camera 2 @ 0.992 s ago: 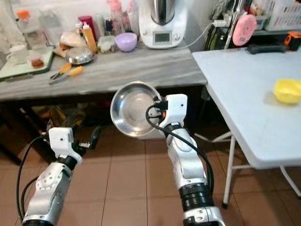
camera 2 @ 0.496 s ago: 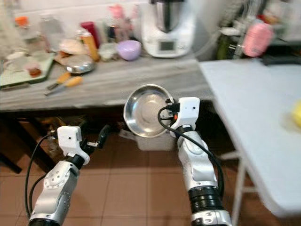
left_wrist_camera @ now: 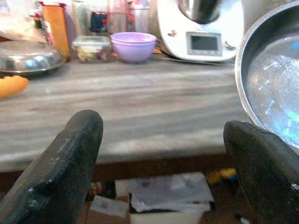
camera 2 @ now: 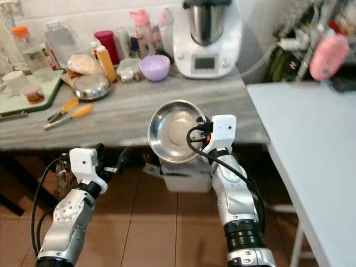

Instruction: Setting the table

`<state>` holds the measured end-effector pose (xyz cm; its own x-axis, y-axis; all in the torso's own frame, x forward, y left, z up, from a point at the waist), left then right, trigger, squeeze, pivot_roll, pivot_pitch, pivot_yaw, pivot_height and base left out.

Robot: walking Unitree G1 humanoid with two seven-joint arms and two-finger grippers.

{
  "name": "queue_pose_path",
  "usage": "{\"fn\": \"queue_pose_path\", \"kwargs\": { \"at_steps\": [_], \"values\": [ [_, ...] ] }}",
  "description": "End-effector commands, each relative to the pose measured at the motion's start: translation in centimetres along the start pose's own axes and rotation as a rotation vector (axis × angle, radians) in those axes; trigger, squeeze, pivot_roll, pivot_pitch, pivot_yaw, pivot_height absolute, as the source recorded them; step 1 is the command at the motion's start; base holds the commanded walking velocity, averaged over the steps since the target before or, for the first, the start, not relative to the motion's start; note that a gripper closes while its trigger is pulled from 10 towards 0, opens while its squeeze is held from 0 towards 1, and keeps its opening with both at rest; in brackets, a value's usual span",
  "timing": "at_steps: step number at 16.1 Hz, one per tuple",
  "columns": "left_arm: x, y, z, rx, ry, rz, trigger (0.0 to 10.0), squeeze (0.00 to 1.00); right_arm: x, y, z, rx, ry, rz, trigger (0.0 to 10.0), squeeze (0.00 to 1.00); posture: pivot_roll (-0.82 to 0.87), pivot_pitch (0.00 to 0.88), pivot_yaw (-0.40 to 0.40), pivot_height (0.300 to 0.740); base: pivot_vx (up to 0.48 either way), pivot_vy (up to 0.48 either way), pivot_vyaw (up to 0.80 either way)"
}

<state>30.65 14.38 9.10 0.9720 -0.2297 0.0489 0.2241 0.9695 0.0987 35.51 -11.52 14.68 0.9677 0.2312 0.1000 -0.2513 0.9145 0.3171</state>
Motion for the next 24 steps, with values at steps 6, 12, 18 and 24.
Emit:
{"fn": "queue_pose_path", "kwargs": {
  "at_steps": [6,12,18,24],
  "values": [
    [-0.2,1.0,0.1,0.027,0.006,0.027,10.0,0.0,0.5,1.5,0.7,0.014,-0.031,0.039,10.0,0.0,-0.15,0.0,0.075,0.74,0.48,0.0,0.0],
    [-0.7,1.5,-0.1,0.046,0.021,0.025,10.0,0.0,0.2,2.0,0.2,0.023,-0.019,0.057,10.0,0.0,-0.15,0.0,0.081,0.74,0.48,0.0,0.0],
    [-2.8,2.8,0.6,0.117,0.018,-0.026,10.0,0.0,0.0,1.9,0.0,0.027,-0.015,0.05,10.0,0.0,-0.14,0.0,0.086,0.74,0.096,0.0,0.0],
    [-6.1,2.3,0.3,0.178,0.075,-0.254,10.0,0.0,-0.7,1.4,-0.5,0.007,0.017,0.027,10.0,0.0,-0.14,0.0,0.087,0.74,0.0,0.0,0.0]
  ]
}}
Point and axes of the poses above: a point about 5 cm out from each wrist's last joint towards the gripper, its own x axis pointing out of the wrist towards the gripper, its own z axis along the axis of the wrist's last joint, y = z × x, the point moved 2 cm from there along x, pointing out of the wrist towards the gripper, and after that the axes turned 13 degrees about x, right-handed, at the moved point
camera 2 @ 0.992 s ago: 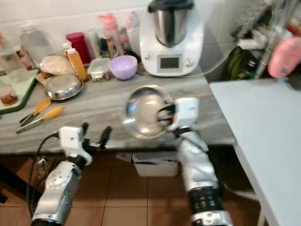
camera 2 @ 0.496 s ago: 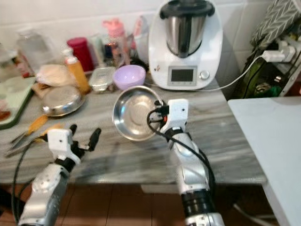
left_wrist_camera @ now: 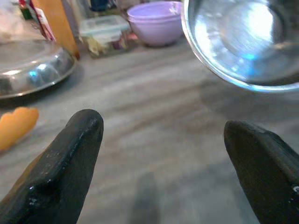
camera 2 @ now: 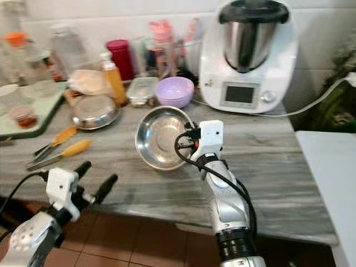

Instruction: Setting the table

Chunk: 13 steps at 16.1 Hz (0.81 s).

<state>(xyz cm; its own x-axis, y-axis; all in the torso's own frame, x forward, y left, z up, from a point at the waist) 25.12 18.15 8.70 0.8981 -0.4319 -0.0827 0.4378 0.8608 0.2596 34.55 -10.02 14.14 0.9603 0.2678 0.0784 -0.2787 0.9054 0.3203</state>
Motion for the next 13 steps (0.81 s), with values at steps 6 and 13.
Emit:
{"fn": "queue_pose_path", "kwargs": {
  "at_steps": [6,13],
  "values": [
    [0.4,-0.7,1.3,0.0,-0.034,-0.1,10.0,0.0,-1.7,-1.5,-1.0,0.061,0.131,-0.038,10.0,0.0,-0.16,0.0,0.085,0.74,0.0,0.0,0.0],
    [0.5,-1.5,1.5,-0.014,-0.032,-0.188,10.0,0.0,-4.0,-1.1,-3.6,0.272,0.329,-0.027,10.0,0.0,-0.17,0.007,0.101,0.74,0.0,0.0,0.0]
  ]
}}
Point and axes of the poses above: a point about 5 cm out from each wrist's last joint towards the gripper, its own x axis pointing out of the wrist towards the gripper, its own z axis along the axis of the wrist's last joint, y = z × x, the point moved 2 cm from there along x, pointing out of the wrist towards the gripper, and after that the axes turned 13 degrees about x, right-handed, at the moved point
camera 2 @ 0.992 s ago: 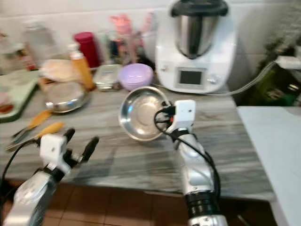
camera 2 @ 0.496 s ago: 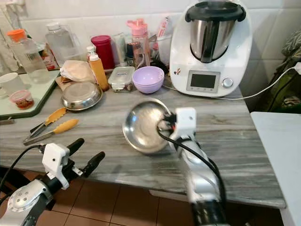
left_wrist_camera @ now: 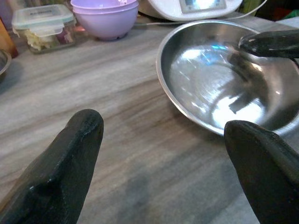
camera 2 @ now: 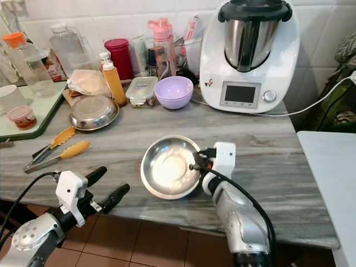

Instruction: Setting the table

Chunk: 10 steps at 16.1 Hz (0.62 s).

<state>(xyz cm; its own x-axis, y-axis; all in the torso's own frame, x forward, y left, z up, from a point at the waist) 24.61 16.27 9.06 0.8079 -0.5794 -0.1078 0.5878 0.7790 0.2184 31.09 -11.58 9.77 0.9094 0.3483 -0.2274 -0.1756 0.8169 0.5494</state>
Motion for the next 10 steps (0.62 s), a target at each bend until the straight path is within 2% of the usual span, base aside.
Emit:
{"fn": "queue_pose_path", "kwargs": {
  "at_steps": [1,4,7,8,9,10],
  "values": [
    [0.1,0.3,0.6,0.014,-0.014,-0.016,10.0,0.0,0.0,0.7,-0.2,0.003,0.021,0.023,10.0,0.0,-0.17,0.007,0.101,0.74,0.0,0.0,0.0],
    [0.2,0.1,0.6,0.012,-0.012,-0.029,10.0,0.0,0.1,0.7,-0.5,0.03,0.048,0.016,10.0,0.0,-0.17,0.003,0.105,0.74,0.0,0.0,0.0],
    [0.2,0.0,0.6,0.01,-0.011,-0.033,10.0,0.0,0.4,-0.1,0.1,-0.012,0.0,-0.06,10.0,0.0,-0.16,0.0,0.104,0.74,0.0,0.0,0.0],
    [0.1,-0.1,0.6,0.01,-0.011,-0.036,10.0,0.0,0.5,-0.4,0.4,-0.007,-0.017,-0.085,10.0,0.15,-0.16,0.0,0.105,0.74,0.0,0.0,0.0],
    [0.1,-0.2,0.6,0.011,-0.011,-0.04,10.0,0.0,0.6,-0.5,0.6,0.006,-0.028,-0.096,10.0,0.61,-0.16,0.0,0.106,0.74,0.0,0.0,0.0],
    [0.0,-0.2,0.6,0.01,-0.01,-0.043,10.0,0.0,0.7,-0.5,0.8,0.005,-0.037,-0.1,10.0,0.98,-0.16,0.0,0.106,0.74,0.0,0.0,0.0]
  ]
}}
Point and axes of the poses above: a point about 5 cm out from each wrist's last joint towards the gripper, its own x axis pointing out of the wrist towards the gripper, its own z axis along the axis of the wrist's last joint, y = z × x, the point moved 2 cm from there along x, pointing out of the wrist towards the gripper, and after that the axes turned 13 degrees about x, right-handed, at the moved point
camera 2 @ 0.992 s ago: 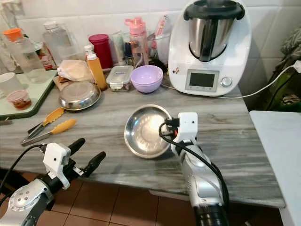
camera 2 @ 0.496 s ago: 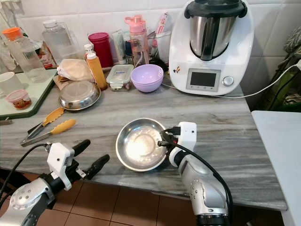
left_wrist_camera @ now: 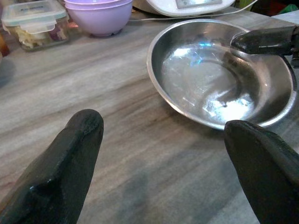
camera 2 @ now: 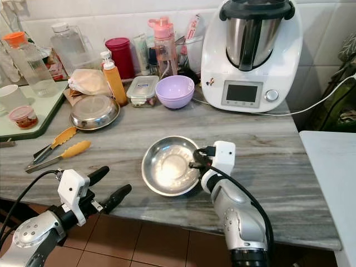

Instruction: Setting the table

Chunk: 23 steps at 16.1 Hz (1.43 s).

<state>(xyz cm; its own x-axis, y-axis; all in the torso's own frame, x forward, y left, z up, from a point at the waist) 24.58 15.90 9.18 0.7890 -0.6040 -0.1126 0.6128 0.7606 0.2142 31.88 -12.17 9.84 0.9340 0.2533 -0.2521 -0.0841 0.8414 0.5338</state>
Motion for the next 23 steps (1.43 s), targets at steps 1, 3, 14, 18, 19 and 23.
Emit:
{"fn": "queue_pose_path", "kwargs": {
  "at_steps": [1,3,14,18,19,23],
  "values": [
    [-0.2,0.0,0.4,0.01,-0.009,-0.019,10.0,0.0,0.3,0.0,0.1,-0.023,-0.009,-0.017,10.0,1.0,-0.16,0.0,0.108,0.74,0.0,0.0,0.0],
    [-0.1,-0.4,0.7,0.0,-0.026,-0.051,10.0,0.0,0.5,0.1,0.2,-0.005,-0.019,-0.016,10.0,1.0,-0.16,0.0,0.107,0.74,0.0,0.0,0.0],
    [-0.3,-0.7,-0.7,0.035,0.025,-0.131,10.0,0.0,1.8,2.2,1.6,0.055,-0.06,0.049,10.0,1.0,-0.15,0.0,0.098,0.74,0.0,0.0,0.0],
    [-0.3,0.7,-1.0,0.017,0.038,-0.06,10.0,0.0,1.9,3.0,2.0,-0.006,-0.077,0.108,10.0,1.0,-0.15,0.0,0.09,0.74,0.0,0.0,0.0],
    [-0.3,0.7,-1.1,0.018,0.034,-0.044,10.0,0.0,1.8,3.1,2.2,-0.021,-0.091,0.119,10.0,1.0,-0.14,0.0,0.087,0.74,0.0,0.0,0.0],
    [-0.2,1.4,-0.6,0.002,-0.009,0.072,10.0,0.0,1.2,5.1,4.4,-0.278,-0.246,0.212,10.0,1.0,-0.14,0.0,0.078,0.74,0.0,0.0,0.0]
  ]
}}
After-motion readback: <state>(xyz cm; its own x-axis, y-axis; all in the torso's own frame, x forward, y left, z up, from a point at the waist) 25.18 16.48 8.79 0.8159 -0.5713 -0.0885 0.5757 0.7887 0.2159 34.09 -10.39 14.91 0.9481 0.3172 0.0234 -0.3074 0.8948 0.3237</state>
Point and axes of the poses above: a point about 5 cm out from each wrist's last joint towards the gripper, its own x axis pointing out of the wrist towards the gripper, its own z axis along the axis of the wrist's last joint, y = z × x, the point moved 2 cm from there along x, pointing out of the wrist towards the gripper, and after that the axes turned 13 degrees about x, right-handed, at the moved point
